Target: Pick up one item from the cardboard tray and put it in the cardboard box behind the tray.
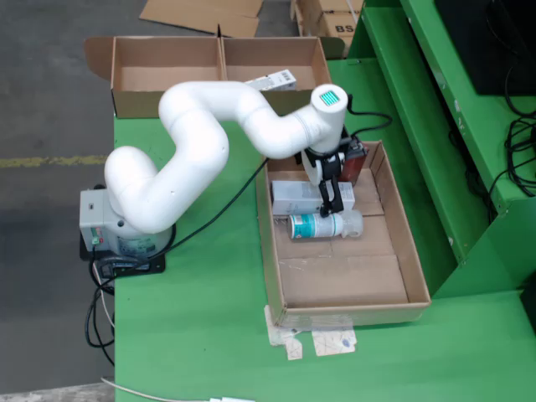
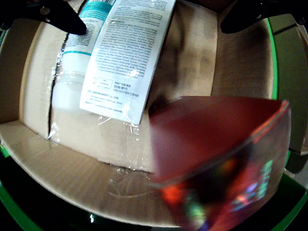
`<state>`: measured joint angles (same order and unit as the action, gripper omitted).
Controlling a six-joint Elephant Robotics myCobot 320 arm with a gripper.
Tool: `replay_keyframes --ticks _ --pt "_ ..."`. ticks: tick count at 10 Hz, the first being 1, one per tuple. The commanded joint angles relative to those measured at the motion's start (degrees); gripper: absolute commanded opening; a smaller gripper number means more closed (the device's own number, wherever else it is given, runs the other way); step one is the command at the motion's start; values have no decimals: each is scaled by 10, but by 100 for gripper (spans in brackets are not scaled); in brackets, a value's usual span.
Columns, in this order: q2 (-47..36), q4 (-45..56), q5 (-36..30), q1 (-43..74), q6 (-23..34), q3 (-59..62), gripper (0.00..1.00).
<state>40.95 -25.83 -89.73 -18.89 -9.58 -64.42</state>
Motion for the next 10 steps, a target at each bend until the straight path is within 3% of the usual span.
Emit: replay_keyframes --ticks 1,10 --pt "-42 -11 18 -33 -8 -12 100" --pt "0 25 4 -17 2 48 100"
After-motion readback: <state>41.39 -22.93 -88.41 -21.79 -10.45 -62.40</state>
